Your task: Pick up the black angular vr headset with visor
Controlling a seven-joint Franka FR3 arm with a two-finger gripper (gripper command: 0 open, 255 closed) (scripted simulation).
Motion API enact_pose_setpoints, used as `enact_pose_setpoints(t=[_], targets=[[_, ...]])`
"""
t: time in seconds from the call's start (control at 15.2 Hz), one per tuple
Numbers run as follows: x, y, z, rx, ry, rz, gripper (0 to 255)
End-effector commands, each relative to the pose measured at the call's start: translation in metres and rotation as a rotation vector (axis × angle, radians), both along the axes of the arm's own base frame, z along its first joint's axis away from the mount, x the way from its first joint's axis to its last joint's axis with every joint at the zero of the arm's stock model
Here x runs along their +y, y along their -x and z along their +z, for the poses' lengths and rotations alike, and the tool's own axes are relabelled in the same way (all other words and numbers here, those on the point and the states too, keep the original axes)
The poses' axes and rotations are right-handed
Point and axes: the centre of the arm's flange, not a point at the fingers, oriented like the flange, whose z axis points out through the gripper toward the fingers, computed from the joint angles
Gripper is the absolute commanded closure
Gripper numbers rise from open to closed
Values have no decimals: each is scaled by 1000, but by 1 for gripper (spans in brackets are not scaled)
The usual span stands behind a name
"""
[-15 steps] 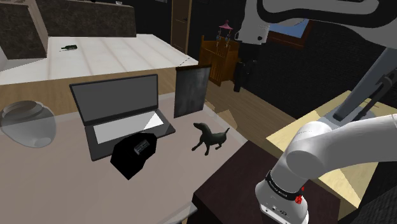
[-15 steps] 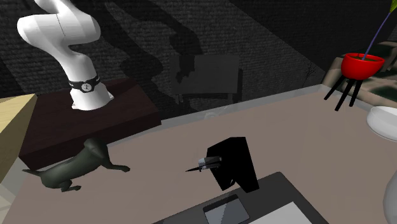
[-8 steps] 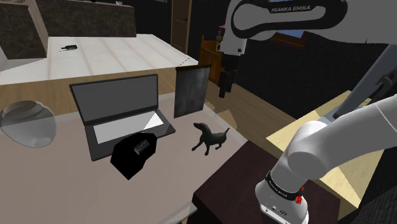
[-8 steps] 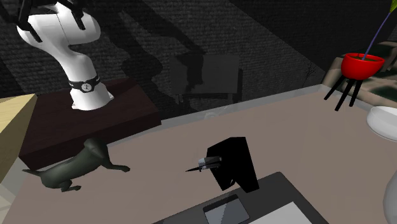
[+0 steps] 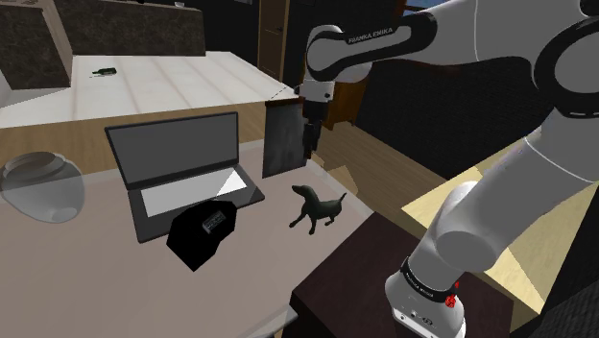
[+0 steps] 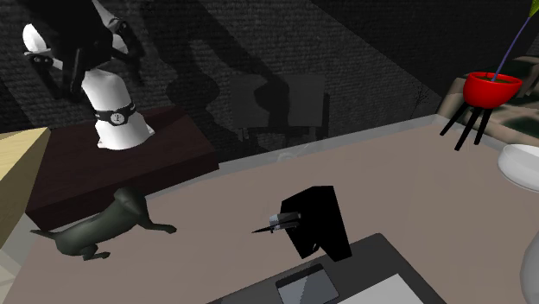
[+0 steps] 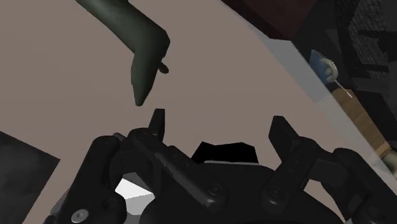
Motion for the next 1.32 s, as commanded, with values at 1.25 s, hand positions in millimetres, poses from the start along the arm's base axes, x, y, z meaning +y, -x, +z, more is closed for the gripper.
enact_pose_setpoints(t=[1.25], targets=[[129, -175, -185, 21, -177, 513, 0]])
